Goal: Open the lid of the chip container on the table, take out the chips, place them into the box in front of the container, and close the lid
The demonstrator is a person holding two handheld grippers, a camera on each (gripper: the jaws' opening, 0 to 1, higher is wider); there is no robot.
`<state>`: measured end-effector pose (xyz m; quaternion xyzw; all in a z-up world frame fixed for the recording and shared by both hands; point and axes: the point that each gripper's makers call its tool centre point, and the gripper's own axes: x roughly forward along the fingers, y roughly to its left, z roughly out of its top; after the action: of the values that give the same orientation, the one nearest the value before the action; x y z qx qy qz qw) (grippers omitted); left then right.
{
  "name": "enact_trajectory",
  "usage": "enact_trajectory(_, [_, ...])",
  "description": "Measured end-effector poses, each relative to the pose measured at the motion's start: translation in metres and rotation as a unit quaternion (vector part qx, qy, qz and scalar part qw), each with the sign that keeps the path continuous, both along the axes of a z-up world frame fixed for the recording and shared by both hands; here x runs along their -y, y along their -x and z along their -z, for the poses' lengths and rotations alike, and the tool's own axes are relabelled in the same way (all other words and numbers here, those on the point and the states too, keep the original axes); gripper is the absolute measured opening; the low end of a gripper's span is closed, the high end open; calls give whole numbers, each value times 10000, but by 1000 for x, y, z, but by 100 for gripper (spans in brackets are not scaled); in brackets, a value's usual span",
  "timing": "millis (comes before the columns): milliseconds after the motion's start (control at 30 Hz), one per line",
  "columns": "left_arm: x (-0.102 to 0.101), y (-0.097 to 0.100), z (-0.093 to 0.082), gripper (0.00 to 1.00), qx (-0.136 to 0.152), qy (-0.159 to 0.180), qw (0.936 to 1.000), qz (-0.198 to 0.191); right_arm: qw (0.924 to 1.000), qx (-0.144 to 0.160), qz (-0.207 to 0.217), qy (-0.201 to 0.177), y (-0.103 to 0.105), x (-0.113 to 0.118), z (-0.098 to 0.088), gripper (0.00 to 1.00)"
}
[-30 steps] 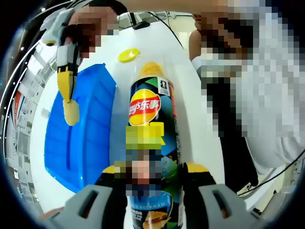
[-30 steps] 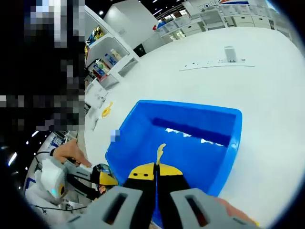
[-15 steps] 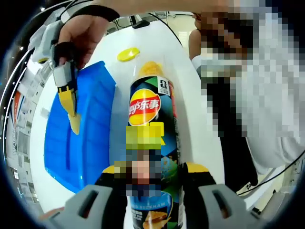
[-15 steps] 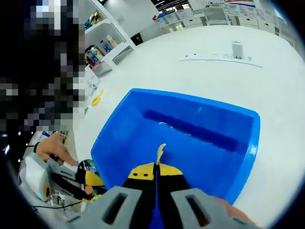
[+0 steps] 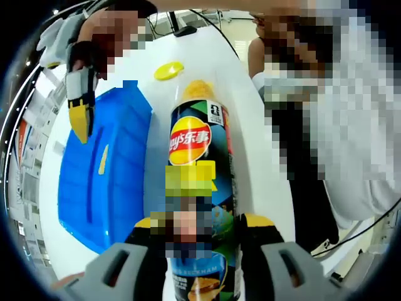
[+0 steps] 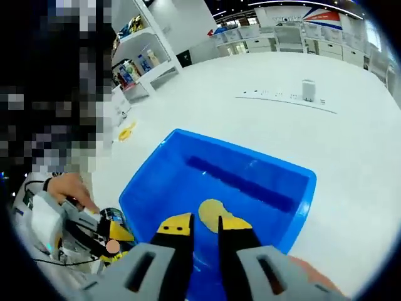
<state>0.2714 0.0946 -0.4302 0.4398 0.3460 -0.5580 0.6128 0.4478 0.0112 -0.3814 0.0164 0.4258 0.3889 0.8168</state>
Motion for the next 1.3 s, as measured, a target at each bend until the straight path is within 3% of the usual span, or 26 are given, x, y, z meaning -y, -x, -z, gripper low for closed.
enact_trajectory(267, [3,6,0,46,13,1,10000,8,9986,271,-97,-447,31,23,-31,15])
enact_trajectory(600, [5,9,0,46,20,-27,10000,17,9977,421,-94,-520,90,80,-26,15])
enact_trajectory(733, [5,9,0,46,14,-2,10000,29,9937,627,-640,-669,125,103,-16,15])
enact_trajectory(800, [5,10,-1,46,15,12,10000,28,9880,934,-994,-727,138,116,-10,13])
enact_trajectory(933, [6,10,0,46,22,-7,10000,32,9823,1229,-1086,-899,150,136,2,5])
enact_trajectory(967, [6,11,0,46,29,-16,10000,33,9780,1433,-1197,-926,152,139,6,1])
enact_trajectory(1167, [6,11,0,46,45,-47,10000,35,9664,1817,-1365,-1200,161,144,24,1])
enact_trajectory(1300, [6,10,0,46,2,-20,10000,29,9515,2230,-1402,-1589,161,141,17,1])
